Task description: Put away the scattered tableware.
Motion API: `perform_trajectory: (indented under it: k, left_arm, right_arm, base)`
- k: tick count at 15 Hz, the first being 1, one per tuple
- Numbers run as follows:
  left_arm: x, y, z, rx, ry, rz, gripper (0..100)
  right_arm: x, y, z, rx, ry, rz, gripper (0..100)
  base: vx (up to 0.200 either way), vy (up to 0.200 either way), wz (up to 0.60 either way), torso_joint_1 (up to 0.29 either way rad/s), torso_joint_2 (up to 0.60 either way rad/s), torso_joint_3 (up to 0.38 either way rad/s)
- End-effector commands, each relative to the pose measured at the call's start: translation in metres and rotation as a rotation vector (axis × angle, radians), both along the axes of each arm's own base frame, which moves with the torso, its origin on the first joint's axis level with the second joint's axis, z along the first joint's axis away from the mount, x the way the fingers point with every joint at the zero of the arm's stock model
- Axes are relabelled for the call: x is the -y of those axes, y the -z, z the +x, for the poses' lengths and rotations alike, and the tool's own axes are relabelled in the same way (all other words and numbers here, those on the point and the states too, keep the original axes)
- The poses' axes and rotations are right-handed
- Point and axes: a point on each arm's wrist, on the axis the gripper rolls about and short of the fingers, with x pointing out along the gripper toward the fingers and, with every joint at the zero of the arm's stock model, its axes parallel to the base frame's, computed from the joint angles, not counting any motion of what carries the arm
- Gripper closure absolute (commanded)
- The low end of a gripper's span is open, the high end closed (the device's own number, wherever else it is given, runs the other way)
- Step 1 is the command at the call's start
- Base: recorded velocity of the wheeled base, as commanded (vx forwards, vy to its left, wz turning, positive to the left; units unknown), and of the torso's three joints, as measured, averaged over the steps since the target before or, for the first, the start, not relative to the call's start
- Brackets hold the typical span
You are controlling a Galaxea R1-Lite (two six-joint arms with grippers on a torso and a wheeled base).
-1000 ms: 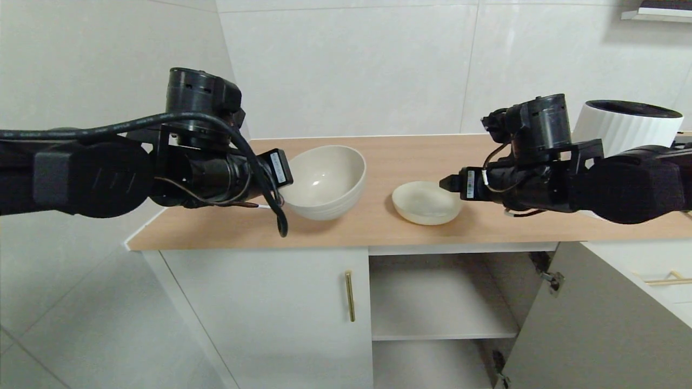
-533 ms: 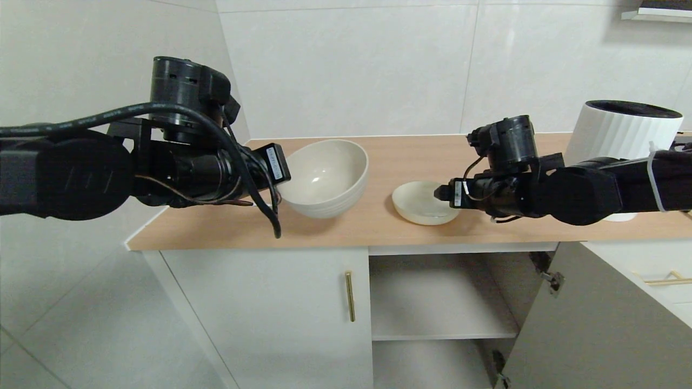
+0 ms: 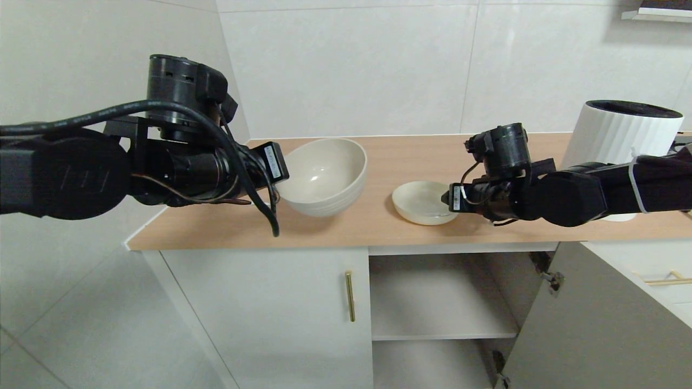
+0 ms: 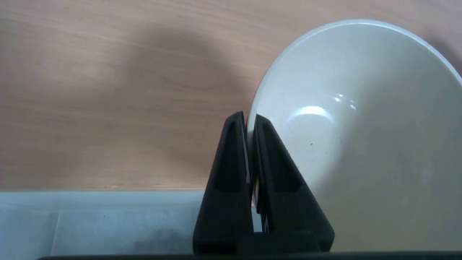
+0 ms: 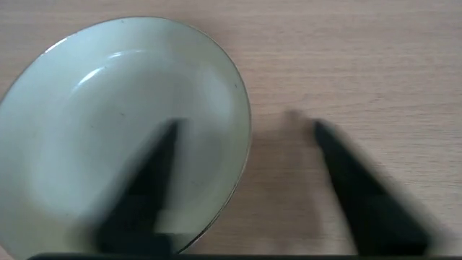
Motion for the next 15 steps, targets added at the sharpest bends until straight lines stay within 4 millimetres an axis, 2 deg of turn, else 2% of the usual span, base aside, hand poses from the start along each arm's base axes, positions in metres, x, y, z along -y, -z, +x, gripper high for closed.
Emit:
perform_trajectory:
  k: [1,5,7,9,11,13,15]
  left_arm:
    - [0.000,0.000,0.000,0.001,-0.001,0.000,100]
    - [0.000,-0.001,0.000,0.002,-0.003,-0.002,100]
    - [0.000,-0.001,0.000,0.003,-0.003,-0.004,100]
    - [-0.001,-0.001,-0.002,0.002,-0.005,-0.003,100]
    - [-0.005,-0.004,-0.011,0.004,-0.003,-0.006,100]
    - [-0.013,-0.008,-0.030,0.001,0.032,-0.023,100]
    - [-0.020,-0.005,-0.049,-0.017,0.070,-0.034,100]
  right_arm:
    - [0.000,0.000,0.000,0.000,-0.001,0.001,100]
    - [0.000,-0.003,-0.002,0.005,0.001,0.012,100]
    - [0.002,-0.014,-0.009,0.018,0.005,0.039,100]
    - [0.007,-0.033,-0.029,0.002,-0.022,0.065,100]
    - [0.016,-0.046,-0.056,-0.019,-0.102,0.113,100]
    - [0.030,-0.060,-0.090,-0.026,-0.220,0.171,100]
    - [0.040,-0.057,-0.113,-0.070,-0.257,0.173,100]
  base:
    - [0.000,0.000,0.00,0.000,0.00,0.000]
    - [0.000,0.000,0.00,0.000,0.00,0.000]
    - [0.000,0.000,0.00,0.000,0.00,0.000]
    - [0.000,0.000,0.00,0.000,0.00,0.000]
    - [0.000,0.000,0.00,0.000,0.00,0.000]
    - [0.000,0.000,0.00,0.000,0.00,0.000]
    - [0.000,0.000,0.00,0.000,0.00,0.000]
